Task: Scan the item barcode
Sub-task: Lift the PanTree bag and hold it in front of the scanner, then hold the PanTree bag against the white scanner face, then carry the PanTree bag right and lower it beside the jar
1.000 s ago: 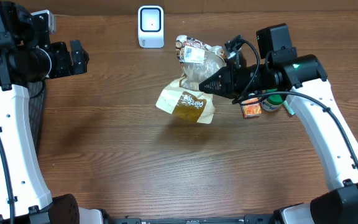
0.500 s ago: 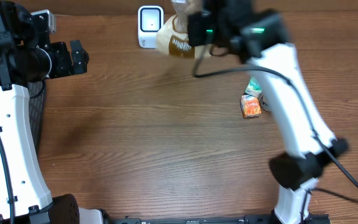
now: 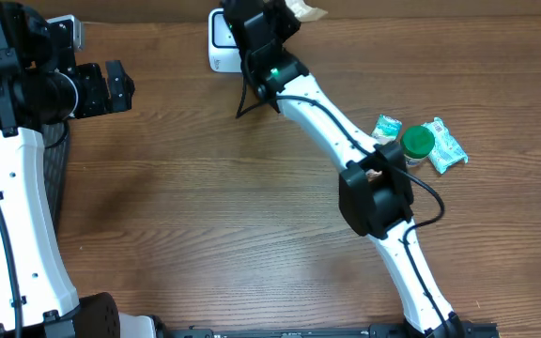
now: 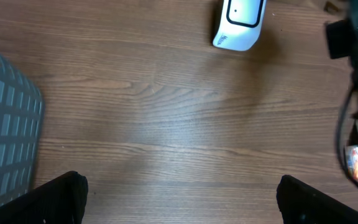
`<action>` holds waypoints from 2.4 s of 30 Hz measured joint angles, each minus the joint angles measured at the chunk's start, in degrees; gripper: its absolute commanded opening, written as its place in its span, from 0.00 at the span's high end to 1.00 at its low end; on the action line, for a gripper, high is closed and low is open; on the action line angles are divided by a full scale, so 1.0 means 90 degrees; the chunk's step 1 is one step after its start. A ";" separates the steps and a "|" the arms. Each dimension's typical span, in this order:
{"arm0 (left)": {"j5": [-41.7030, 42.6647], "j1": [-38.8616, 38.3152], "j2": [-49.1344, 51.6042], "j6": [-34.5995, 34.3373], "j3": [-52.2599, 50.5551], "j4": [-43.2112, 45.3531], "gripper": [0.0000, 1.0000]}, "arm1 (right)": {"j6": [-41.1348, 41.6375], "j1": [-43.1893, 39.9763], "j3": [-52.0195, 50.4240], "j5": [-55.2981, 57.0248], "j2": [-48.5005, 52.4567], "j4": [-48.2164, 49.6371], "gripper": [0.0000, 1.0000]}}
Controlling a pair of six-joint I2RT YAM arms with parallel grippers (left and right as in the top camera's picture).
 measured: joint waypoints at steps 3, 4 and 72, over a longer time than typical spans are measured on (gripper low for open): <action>0.0000 0.0000 0.0000 0.0000 0.0000 0.0000 0.01 | -0.0721 0.0029 0.0000 0.0041 0.0265 0.0493 0.96; 0.0000 0.0000 0.0000 0.0000 0.0000 0.0000 0.00 | -0.0935 0.0034 0.0000 0.0029 0.0357 0.0529 0.96; 0.0002 -0.0015 0.0000 0.0002 0.0000 0.0000 0.00 | 0.2727 0.0126 -0.0119 -0.1724 -0.3990 -0.5411 0.96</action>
